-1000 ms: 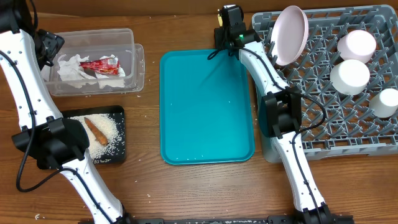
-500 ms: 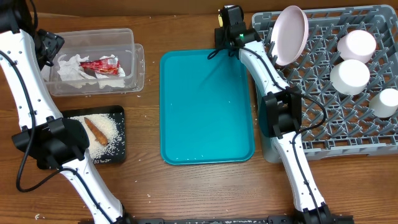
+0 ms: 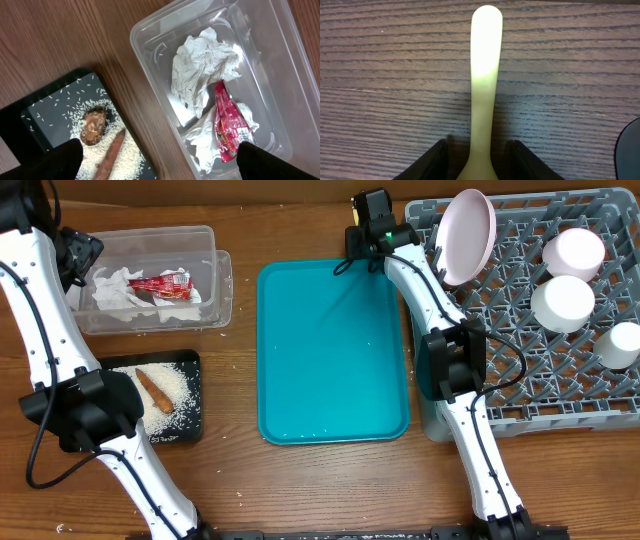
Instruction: Sort waste into correct bins and load items into the dishwasher
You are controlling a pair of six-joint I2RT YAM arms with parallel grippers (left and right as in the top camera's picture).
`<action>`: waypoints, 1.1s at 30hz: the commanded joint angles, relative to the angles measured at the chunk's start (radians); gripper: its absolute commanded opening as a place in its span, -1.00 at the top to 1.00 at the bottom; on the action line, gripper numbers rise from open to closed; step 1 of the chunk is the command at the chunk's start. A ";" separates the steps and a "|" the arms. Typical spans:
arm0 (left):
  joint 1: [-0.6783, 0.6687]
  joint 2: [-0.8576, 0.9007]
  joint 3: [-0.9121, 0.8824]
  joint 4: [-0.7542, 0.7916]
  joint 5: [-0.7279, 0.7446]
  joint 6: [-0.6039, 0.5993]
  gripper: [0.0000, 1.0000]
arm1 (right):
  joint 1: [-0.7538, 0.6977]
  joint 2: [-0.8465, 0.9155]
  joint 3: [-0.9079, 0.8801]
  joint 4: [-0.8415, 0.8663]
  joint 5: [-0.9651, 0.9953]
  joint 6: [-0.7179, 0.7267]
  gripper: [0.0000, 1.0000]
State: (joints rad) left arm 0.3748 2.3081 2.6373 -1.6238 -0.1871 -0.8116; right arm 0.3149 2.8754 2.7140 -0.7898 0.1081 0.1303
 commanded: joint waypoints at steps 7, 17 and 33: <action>-0.005 -0.004 0.000 0.002 0.000 0.004 -1.00 | -0.001 -0.063 -0.033 -0.022 -0.005 0.002 0.39; -0.005 -0.004 0.000 0.002 0.000 0.004 -1.00 | -0.001 -0.065 -0.025 -0.035 -0.006 0.002 0.70; -0.005 -0.004 0.000 0.002 0.000 0.004 -1.00 | -0.001 -0.104 0.024 -0.043 -0.051 0.024 0.92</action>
State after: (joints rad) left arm 0.3744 2.3081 2.6373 -1.6234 -0.1871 -0.8116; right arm 0.3149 2.8429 2.7003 -0.8322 0.0666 0.1394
